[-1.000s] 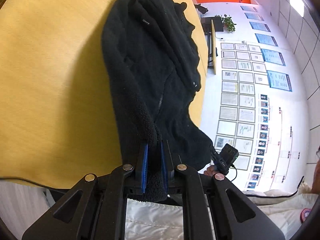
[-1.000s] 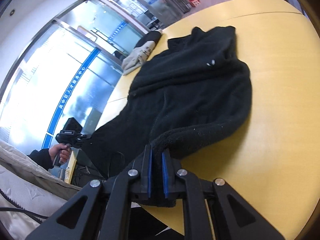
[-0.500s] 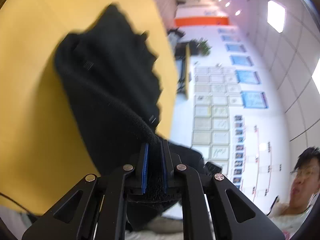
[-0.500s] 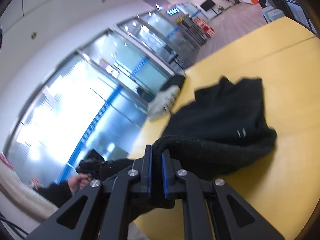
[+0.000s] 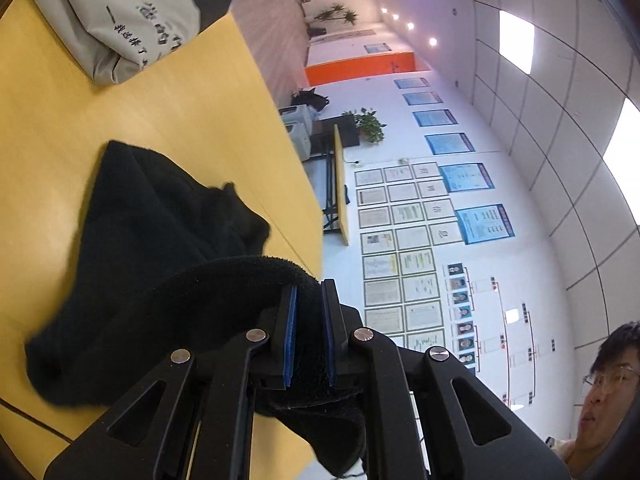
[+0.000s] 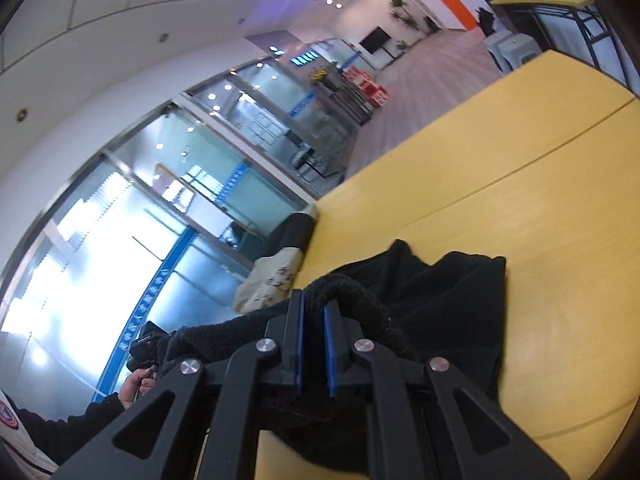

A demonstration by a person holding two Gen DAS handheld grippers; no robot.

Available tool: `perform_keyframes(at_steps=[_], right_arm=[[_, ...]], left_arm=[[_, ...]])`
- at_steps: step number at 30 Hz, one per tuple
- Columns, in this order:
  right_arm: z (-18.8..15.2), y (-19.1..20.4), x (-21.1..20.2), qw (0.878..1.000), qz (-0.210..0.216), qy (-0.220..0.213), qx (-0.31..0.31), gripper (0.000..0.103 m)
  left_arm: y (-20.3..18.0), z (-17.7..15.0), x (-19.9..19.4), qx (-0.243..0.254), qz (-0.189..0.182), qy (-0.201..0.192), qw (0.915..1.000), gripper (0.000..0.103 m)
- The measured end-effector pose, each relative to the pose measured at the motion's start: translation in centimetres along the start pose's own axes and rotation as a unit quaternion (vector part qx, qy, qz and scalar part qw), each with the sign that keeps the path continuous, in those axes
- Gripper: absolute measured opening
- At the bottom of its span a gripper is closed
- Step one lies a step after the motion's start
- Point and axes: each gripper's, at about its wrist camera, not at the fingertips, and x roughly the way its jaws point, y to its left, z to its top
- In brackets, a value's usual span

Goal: Fold clothes

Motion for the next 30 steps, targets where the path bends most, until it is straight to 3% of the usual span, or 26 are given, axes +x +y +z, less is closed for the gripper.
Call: perform_keyframes(at_steps=[4, 9, 11, 14, 15, 16, 17, 18, 19, 21, 23, 25, 28, 30], right_arm=[[1.0, -5.4, 5.8, 0.999, -0.039, 0.011, 0.029, 0.008], [0.9, -12.1, 11.2, 0.991, -0.106, 0.038, 0.078, 0.009], [0.5, -14.5, 12.4, 0.985, -0.128, 0.048, 0.102, 0.009], [0.3, -16.4, 11.7, 0.983, -0.122, 0.033, 0.131, 0.010], [0.5, -16.1, 11.2, 0.985, -0.119, 0.028, 0.126, 0.015], [0.7, -15.8, 10.6, 0.986, -0.116, 0.023, 0.121, 0.025], [1.0, -15.5, 9.8, 0.987, -0.115, 0.011, 0.115, 0.040], [1.5, -14.8, 8.2, 0.986, -0.121, -0.022, 0.109, 0.087], [2.1, -14.2, 6.5, 0.985, -0.127, -0.055, 0.103, 0.103], [3.2, -12.8, 3.1, 0.981, -0.133, -0.113, 0.088, 0.103], [3.7, -10.8, 0.9, 0.979, -0.143, -0.135, 0.050, 0.103], [2.2, -6.9, 2.4, 0.985, -0.148, -0.080, -0.042, 0.103], [-1.5, -1.1, 5.8, 0.973, -0.137, 0.017, -0.184, 0.103], [-5.5, 0.0, 9.3, 0.959, -0.132, 0.089, -0.235, 0.103]], left_arm=[[5.2, 5.0, 3.7, -0.018, 0.021, 0.007, 0.9996, 0.010], [10.3, 8.6, 6.5, -0.034, 0.056, 0.027, 0.9975, 0.010], [11.6, 9.3, 7.0, -0.038, 0.060, 0.035, 0.9969, 0.011], [11.7, 10.0, 6.9, -0.026, 0.057, 0.043, 0.9971, 0.014], [11.0, 10.4, 6.3, -0.013, 0.059, 0.038, 0.9974, 0.016], [10.0, 10.8, 5.3, 0.005, 0.064, 0.028, 0.9975, 0.026], [8.9, 11.3, 4.4, 0.022, 0.069, 0.019, 0.9972, 0.044], [7.8, 11.7, 3.5, 0.040, 0.074, 0.009, 0.9964, 0.052], [6.7, 12.2, 2.6, 0.058, 0.079, -0.001, 0.9952, 0.061], [4.4, 12.7, 1.0, 0.100, 0.087, -0.014, 0.9911, 0.071], [1.6, 12.3, -0.1, 0.156, 0.089, -0.011, 0.9837, 0.087], [0.2, 11.0, 0.8, 0.211, 0.109, 0.023, 0.9712, 0.089], [1.5, 6.9, 5.5, 0.262, 0.133, 0.148, 0.9443, 0.089], [3.0, 3.5, 8.2, 0.293, 0.155, 0.219, 0.9175, 0.085]])
